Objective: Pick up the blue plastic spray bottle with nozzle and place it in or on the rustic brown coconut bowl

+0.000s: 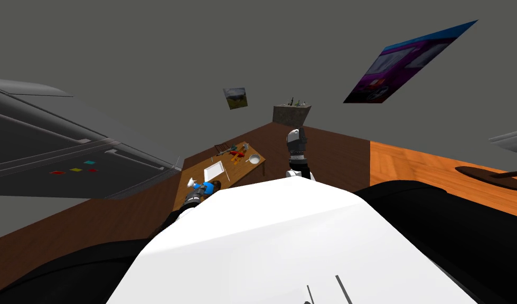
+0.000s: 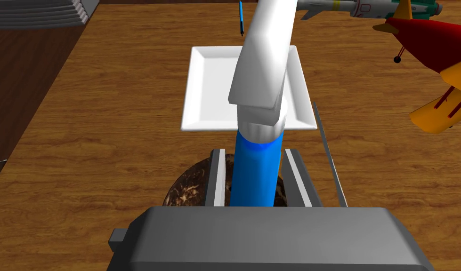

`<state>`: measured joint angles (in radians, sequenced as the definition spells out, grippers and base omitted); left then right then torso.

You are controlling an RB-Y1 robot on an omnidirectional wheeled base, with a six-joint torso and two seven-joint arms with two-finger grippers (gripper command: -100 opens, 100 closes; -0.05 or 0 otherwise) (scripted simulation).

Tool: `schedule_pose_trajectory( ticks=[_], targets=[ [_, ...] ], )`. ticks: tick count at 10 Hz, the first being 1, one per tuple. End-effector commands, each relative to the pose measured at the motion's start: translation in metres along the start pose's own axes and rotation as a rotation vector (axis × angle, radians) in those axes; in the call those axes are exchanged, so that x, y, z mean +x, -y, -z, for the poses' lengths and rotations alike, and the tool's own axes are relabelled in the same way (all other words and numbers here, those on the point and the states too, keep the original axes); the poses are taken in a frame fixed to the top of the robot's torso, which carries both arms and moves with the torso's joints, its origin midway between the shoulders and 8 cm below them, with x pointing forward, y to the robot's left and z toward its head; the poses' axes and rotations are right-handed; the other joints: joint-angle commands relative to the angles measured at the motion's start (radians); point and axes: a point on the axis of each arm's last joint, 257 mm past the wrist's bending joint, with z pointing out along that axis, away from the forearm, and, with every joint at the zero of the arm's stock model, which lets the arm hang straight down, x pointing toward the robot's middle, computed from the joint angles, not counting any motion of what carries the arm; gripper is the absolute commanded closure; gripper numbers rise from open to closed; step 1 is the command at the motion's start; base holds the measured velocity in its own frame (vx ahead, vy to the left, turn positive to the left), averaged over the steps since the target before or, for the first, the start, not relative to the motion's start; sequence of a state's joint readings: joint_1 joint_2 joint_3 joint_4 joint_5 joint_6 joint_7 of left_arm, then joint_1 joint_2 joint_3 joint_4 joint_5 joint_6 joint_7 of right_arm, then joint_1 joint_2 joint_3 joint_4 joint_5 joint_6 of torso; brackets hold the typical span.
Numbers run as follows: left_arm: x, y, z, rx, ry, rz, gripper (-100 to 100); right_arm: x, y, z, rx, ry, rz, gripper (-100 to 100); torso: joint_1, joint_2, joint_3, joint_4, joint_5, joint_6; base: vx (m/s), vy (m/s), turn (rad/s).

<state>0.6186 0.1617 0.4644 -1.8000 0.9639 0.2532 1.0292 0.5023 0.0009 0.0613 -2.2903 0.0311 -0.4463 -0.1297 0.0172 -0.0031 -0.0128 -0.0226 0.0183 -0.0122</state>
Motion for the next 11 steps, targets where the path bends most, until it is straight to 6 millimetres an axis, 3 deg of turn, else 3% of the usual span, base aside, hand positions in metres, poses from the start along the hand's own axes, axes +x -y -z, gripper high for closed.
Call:
schedule_pose_trajectory(
  ticks=[1, 5, 6, 7, 11],
  targets=[
    [0.000, 0.000, 0.000, 0.000, 0.000, 0.000, -100, 0.000, 0.000, 0.000, 0.000, 0.000, 0.000, 0, 0.000, 0.000, 0.000, 0.000, 0.000, 0.000, 0.006, 0.006, -0.004],
    [0.000, 0.000, 0.000, 0.000, 0.000, 0.000, -100, 0.000, 0.000, 0.000, 0.000, 0.000, 0.000, 0, -0.002, 0.003, 0.002, 0.001, -0.001, 0.000, 0.000, 0.000, 0.000],
    [0.000, 0.000, 0.000, 0.000, 0.000, 0.000, 0, 0.000, 0.000, 0.000, 0.000, 0.000, 0.000, 0, -0.002, 0.003, 0.002, 0.001, -0.001, 0.000, 0.000, 0.000, 0.000],
    [0.014, 0.010, 0.009, 0.001, -0.011, -0.001, -100, 0.000, 0.000, 0.000, 0.000, 0.000, 0.000, 0, -0.002, 0.003, 0.002, 0.001, -0.001, 0.000, 0.022, -0.026, 0.006],
    [0.035, 0.021, 0.023, 0.000, -0.026, -0.005, -100, 0.000, 0.000, 0.000, 0.000, 0.000, 0.000, 0, -0.005, 0.001, 0.001, 0.000, -0.001, 0.000, 0.032, -0.033, 0.007]
  ],
)
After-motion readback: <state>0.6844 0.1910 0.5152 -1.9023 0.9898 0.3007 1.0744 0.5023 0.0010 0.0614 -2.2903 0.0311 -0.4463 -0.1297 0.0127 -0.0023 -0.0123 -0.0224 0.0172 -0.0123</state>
